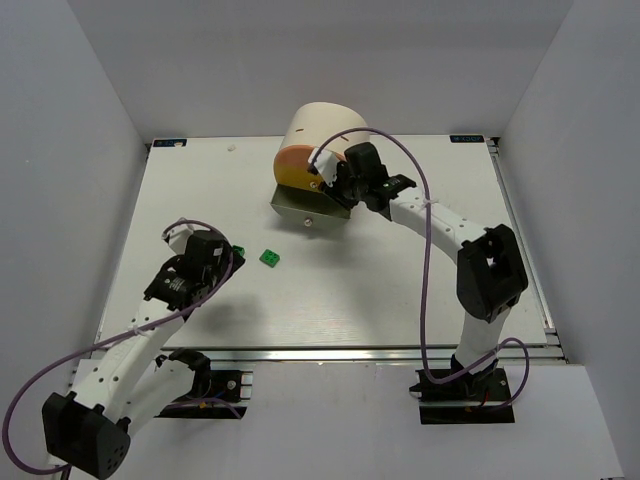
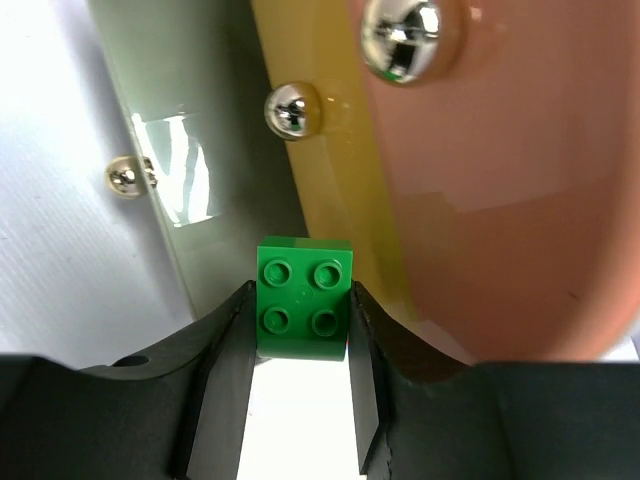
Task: Sort the legos into containers by color
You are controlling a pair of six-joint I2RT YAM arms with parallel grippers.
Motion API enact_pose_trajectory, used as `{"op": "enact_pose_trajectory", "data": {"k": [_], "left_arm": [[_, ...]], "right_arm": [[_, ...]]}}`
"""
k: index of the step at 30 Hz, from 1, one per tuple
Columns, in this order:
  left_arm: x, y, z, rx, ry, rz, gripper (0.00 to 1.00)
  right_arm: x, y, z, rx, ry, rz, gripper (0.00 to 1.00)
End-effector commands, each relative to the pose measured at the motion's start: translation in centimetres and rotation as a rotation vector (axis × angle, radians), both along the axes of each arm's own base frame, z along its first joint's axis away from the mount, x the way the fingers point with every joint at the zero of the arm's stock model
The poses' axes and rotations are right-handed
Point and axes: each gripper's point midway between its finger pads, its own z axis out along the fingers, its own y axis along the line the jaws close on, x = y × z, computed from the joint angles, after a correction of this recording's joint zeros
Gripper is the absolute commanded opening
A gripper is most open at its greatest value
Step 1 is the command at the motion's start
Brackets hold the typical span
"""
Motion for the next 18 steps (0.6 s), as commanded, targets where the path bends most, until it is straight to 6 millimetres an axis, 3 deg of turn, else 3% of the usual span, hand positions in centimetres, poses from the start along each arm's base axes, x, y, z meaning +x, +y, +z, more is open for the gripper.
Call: {"op": "enact_pose_trajectory", "data": {"k": [1,6,9,10,12,16,18], "left_arm": [[0.8,-0.4,0.4,-0.017,-0.022,-0.002,0.82],[1.3,-0.5,-0.3,-0.011,0.003,0.013,0.84],[1.9,-0.7,-0.5,-0.010,0.008,0.019,0.86],[2.3,-0.8,-0.7,-0.007,0.013,0.020,0.86],[2.8,-1.0,-0.6,-0.007,0.013,0.023,0.89],[4.3,-1.5,-0.9,-0.012,0.018,0.025,0.90],[4.9,-1.7,-1.4,-0.015,0.041,0.040,0.88]], "right_arm": [[0.5,1.2,1.3,0.037,-0.018,0.035,0.16],[1.5,1.1,0.4,0.023,-0.024,-0.005,0.26],[1.9,1.2,0.0,0.018,-0.012,-0.018,0.42],[1.8,1.3,-0.3,0.015,0.000,-0.018,0.57],[1.5,1.5,-0.4,0.019,0.009,-0.010,0.68],[1.1,1.5,0.0,0.032,0.018,-0.002,0.75],[1.0,1.3,0.3,0.039,0.022,-0.003,0.74]]}}
